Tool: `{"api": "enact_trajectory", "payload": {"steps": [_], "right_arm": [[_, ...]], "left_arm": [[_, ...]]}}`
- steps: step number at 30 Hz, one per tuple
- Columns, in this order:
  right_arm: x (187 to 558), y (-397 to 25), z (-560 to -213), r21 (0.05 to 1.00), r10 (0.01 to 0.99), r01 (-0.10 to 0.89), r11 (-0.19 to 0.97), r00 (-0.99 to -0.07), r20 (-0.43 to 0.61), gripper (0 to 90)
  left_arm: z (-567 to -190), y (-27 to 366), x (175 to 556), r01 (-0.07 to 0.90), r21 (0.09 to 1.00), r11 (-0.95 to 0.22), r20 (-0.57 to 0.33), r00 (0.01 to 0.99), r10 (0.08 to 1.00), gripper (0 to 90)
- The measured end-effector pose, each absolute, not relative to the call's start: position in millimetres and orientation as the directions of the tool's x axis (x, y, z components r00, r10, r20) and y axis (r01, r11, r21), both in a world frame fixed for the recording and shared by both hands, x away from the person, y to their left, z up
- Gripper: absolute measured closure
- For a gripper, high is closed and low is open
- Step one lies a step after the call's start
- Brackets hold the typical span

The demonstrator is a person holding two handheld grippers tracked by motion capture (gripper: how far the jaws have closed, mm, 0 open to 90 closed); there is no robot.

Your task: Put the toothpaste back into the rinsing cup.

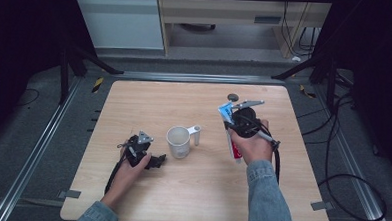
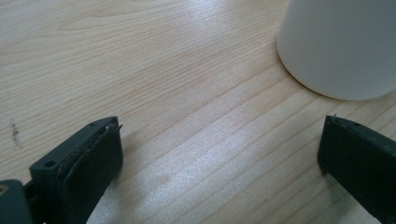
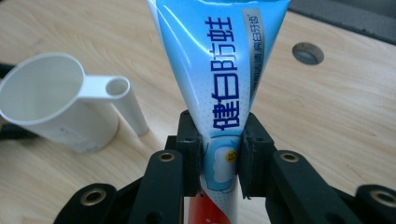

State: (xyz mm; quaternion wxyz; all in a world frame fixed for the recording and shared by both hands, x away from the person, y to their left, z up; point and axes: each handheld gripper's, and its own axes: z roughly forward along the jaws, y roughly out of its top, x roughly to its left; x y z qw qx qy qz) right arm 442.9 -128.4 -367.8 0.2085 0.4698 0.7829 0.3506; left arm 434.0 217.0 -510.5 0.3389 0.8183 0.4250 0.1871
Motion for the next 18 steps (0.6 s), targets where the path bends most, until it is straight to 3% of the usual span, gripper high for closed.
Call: {"api": "enact_trajectory", "payload": {"steps": [18], "right_arm": [[433,-120,-358,0.871,0.900,0.456,0.181,-0.435,0.041,73.3]], "left_arm": [[-511,217,434,0.569,0.714,-0.409,0.019,0.568,0.822,0.0]]}}
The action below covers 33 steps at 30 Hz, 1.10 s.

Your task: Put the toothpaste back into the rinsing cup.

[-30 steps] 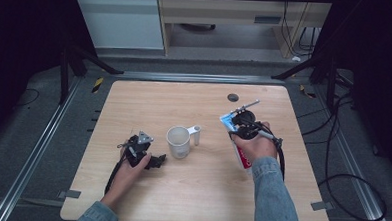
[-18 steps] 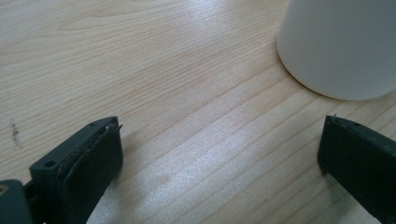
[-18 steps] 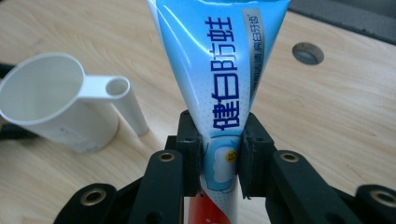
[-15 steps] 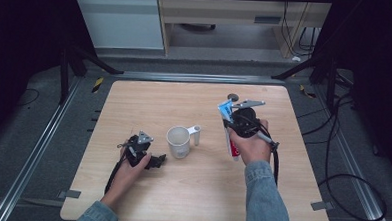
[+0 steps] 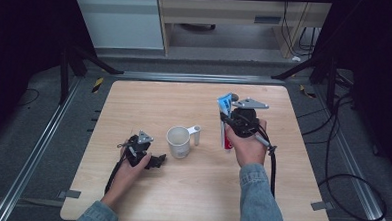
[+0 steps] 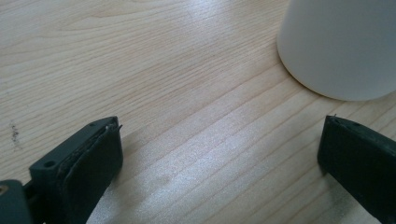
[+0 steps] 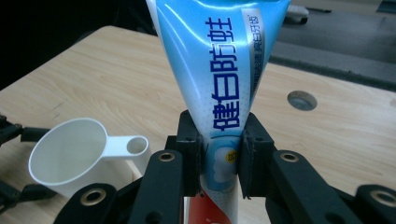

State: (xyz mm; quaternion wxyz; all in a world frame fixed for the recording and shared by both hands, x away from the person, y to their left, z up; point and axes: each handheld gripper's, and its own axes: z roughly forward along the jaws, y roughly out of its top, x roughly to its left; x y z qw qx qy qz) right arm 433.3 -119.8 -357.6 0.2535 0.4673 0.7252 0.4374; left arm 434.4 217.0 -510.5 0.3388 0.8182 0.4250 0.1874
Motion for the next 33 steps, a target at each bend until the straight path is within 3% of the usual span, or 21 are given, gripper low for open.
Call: {"api": "enact_trajectory", "payload": {"steps": [12,33], "right_arm": [[430,-111,-342,0.926,0.922,0.360,0.110,-0.385,0.040,73.3],[438,-75,-306,0.964,0.903,0.258,0.072,-0.427,0.046,73.4]], "left_arm": [[-510,217,435,0.567,0.711,-0.417,0.025,0.572,0.820,0.0],[-510,217,435,0.569,0.713,-0.410,0.022,0.566,0.824,0.0]]}}
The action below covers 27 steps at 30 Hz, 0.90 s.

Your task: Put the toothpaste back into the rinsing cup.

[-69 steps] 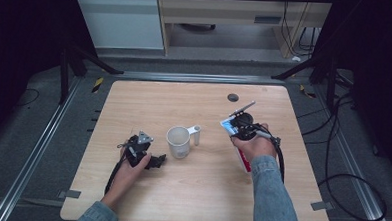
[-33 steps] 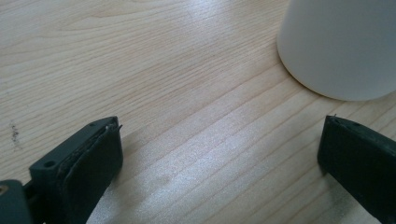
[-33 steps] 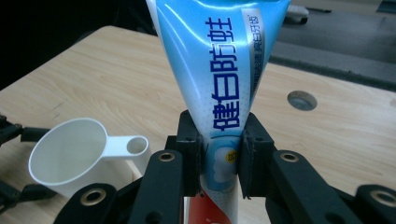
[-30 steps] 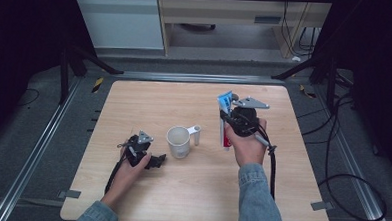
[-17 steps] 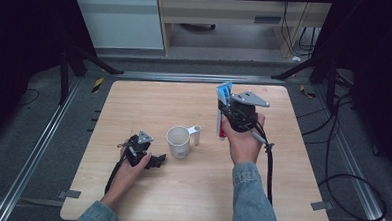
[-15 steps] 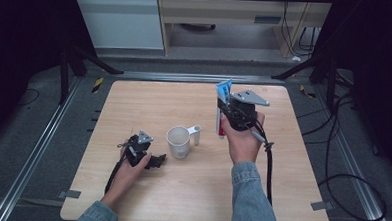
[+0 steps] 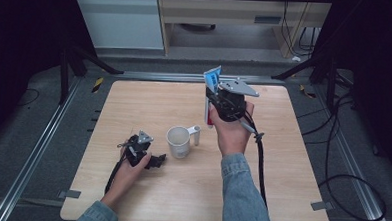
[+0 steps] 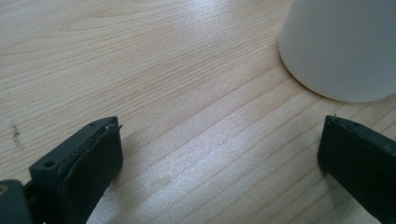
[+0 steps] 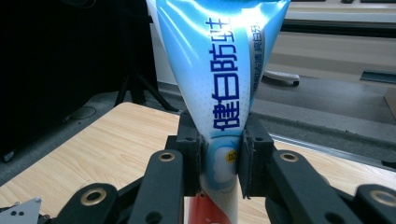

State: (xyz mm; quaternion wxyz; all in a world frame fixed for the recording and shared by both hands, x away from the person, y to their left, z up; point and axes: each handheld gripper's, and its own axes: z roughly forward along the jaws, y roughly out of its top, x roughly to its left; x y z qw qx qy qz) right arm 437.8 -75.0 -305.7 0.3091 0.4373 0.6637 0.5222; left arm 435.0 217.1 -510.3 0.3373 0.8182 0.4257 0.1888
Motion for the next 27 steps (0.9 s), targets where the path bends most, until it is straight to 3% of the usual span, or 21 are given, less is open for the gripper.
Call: {"api": "enact_trajectory", "payload": {"steps": [27], "right_arm": [[441,-38,-302,0.975,0.869,0.214,0.066,-0.492,0.049,73.5]], "left_arm": [[-510,217,435,0.570,0.712,-0.411,0.021,0.567,0.823,0.0]]}}
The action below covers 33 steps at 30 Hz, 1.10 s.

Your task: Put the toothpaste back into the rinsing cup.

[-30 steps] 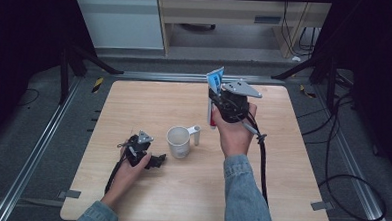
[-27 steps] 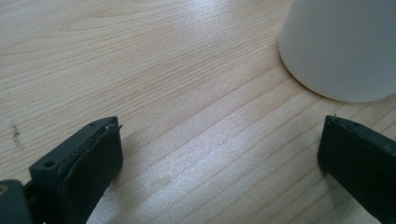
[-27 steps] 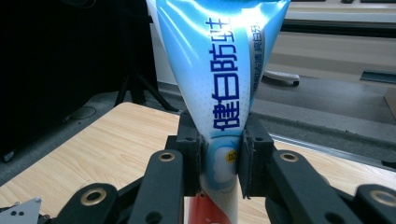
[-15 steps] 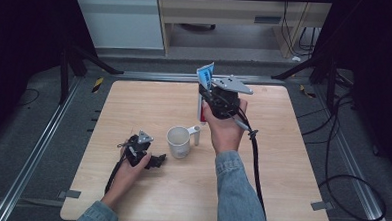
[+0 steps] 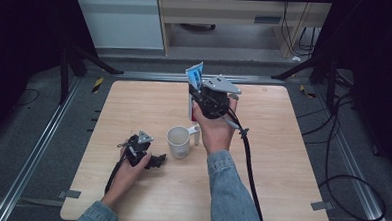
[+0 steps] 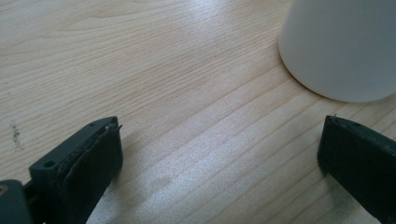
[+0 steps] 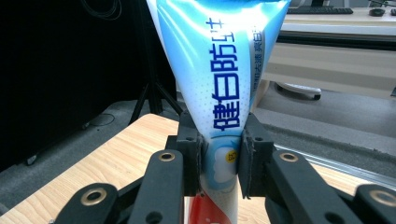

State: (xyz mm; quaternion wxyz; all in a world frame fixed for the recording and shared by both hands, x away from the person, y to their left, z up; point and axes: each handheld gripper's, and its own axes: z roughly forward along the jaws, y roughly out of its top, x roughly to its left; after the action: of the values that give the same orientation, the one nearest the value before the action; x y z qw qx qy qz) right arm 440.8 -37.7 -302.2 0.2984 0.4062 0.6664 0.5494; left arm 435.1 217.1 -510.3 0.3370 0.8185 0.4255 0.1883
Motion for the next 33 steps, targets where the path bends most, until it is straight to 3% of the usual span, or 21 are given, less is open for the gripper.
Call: {"api": "enact_trajectory", "payload": {"steps": [33], "right_arm": [[423,-4,-317,0.989,0.885,0.131,0.068,-0.466,0.001,73.5]], "left_arm": [[-510,218,435,0.569,0.708,-0.418,0.024,0.572,0.820,0.0]]}}
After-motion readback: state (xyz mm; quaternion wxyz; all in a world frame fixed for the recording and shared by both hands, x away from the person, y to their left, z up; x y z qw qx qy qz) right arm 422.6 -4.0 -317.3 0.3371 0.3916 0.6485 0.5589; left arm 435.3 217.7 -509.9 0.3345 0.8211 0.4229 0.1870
